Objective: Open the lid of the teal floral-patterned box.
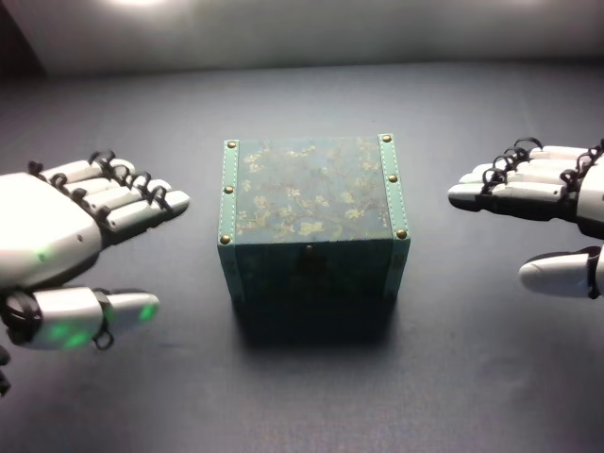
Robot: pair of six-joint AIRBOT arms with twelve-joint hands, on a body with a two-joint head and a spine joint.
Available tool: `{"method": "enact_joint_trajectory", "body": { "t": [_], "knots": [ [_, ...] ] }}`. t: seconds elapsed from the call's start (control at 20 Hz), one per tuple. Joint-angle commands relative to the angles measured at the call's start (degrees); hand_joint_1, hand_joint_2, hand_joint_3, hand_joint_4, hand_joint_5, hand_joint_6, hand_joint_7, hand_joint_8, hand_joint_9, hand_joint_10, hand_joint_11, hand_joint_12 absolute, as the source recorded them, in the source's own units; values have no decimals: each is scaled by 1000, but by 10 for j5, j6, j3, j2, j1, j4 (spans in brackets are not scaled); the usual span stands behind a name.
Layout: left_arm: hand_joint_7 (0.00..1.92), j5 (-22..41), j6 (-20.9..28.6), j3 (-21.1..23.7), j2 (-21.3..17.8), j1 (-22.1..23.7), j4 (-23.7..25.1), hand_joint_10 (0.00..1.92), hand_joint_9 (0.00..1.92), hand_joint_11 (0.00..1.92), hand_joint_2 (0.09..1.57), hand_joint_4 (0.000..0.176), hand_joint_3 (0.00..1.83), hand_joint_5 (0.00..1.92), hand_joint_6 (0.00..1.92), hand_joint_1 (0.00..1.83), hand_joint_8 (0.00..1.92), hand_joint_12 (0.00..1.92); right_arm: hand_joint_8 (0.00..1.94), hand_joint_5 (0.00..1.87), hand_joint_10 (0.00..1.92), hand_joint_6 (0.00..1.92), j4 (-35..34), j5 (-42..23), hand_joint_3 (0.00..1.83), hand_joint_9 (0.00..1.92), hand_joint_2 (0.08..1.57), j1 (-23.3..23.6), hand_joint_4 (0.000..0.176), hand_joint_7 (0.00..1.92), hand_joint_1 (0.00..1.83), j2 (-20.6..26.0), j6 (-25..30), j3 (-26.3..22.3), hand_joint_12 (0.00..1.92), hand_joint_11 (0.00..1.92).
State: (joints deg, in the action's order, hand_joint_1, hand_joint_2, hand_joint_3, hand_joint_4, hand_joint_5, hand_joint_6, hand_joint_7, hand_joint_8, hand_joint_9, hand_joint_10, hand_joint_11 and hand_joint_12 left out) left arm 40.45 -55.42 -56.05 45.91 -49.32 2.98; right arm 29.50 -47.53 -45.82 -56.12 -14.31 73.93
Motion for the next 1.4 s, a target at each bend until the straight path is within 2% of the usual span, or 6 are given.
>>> {"method": "enact_joint_trajectory", "body": {
  "t": [0.0, 0.4, 0.5, 0.65, 0.75, 1.35],
  "knots": [
    [171, 42, 2, -3, 5, 13, 8, 12, 235, 107, 1335, 0, 0, 88, 4, 0, 6, 164, 0, 34, 0, 0, -13, -45, 0, 70, 1404, 10, 0, 17, 0, -1, 6, 3, 320, 1],
    [106, -4, 61, -24, 19, 47, 83, 0, 166, 94, 1325, 0, 0, 45, 0, 111, 4, 91, 2, 0, 4, 0, 54, -24, 0, 51, 1221, 39, 0, 22, 0, -21, 41, 16, 176, 17],
    [64, -13, 61, -24, 19, 55, 94, 0, 115, 54, 1326, 0, 1, 9, 0, 53, 0, 66, 2, 0, 6, 0, 71, -22, 0, 118, 1224, 45, 28, 55, 0, -28, 53, 21, 218, 79],
    [54, -18, 61, -25, 19, 58, 96, 13, 122, 59, 1335, 0, 3, 0, 0, 1, 2, 64, 0, 0, 1, 0, 89, -21, 0, 255, 1274, 51, 57, 97, 0, -42, 75, 32, 764, 36],
    [68, -20, 61, -25, 20, 59, 97, 16, 140, 93, 1340, 0, 4, 0, 0, 8, 6, 78, 2, 0, 4, 0, 92, -21, 3, 189, 1296, 52, 8, 63, 0, -45, 78, 35, 680, 0],
    [103, -22, 68, -33, 29, 67, 100, 1, 219, 143, 1355, 0, 1, 0, 0, 171, 1, 99, 0, 0, 11, 0, 93, -21, 0, 39, 1255, 68, 0, 4, 0, -55, 78, 38, 277, 0]
  ]
}}
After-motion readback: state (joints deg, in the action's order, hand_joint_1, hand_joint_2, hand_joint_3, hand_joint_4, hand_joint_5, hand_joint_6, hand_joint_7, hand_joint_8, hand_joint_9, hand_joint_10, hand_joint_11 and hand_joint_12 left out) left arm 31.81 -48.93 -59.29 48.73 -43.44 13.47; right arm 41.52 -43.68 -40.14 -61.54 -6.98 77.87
